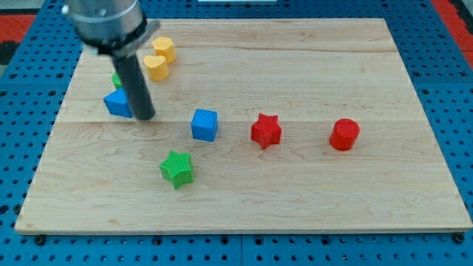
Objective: Put the blue triangle horizontally to the left side of the blue cube
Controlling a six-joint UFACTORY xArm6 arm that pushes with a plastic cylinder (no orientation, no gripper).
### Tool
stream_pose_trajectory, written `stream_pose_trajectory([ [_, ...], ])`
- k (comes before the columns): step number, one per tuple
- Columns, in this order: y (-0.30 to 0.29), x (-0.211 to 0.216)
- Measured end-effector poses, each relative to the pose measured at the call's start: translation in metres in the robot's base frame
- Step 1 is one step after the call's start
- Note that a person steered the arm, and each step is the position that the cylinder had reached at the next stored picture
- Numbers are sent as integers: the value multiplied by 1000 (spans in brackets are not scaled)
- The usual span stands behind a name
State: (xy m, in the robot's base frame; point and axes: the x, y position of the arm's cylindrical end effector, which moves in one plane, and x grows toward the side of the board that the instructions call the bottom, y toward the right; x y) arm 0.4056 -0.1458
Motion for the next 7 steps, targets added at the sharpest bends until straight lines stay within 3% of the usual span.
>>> stream_pose_trajectory([
  [1,-36,-52],
  [2,-70,-45],
  [3,-39,-3],
  [5,8,31],
  [6,-14,-15],
  [7,-24,-25],
])
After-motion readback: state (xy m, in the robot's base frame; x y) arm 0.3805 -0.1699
